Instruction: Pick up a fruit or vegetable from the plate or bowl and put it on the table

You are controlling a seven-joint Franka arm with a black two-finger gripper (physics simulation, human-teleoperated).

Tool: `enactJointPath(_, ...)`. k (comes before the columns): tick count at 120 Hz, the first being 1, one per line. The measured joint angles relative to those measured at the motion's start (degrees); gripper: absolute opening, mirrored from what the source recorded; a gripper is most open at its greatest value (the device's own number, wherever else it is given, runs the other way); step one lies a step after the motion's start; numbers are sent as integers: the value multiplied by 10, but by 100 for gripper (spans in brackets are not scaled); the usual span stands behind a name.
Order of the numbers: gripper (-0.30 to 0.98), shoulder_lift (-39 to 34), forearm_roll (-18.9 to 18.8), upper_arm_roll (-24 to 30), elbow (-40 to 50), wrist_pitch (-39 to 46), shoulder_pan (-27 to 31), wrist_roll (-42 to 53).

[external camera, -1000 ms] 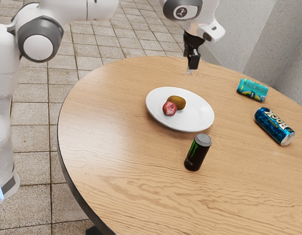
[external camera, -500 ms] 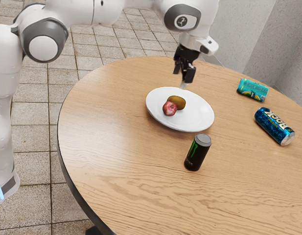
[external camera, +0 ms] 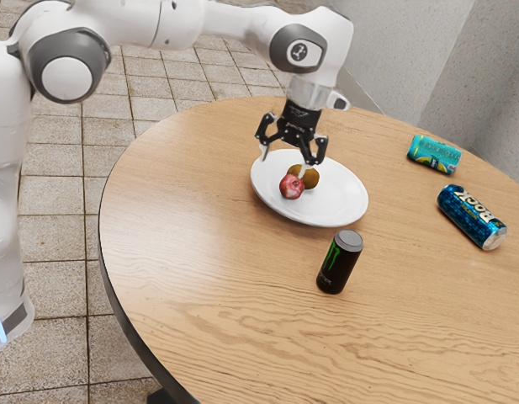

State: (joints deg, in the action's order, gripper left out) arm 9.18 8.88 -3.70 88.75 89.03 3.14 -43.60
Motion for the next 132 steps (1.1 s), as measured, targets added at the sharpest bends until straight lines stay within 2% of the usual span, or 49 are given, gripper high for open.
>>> enactJointPath(26,69,-1,3,-2,16,37,1,-124)
enactJointPath(45,69,-3,-31,0,22,31,-11,-155)
enactJointPath(57,69,2,-48,-1,27,28,-15,-163)
enactJointPath(70,69,33,-70,0,3,27,8,-159)
enactJointPath(87,69,50,-103,31,-30,21,5,-151)
enactJointPath(132,69,105,-119,34,-76,15,49,-121)
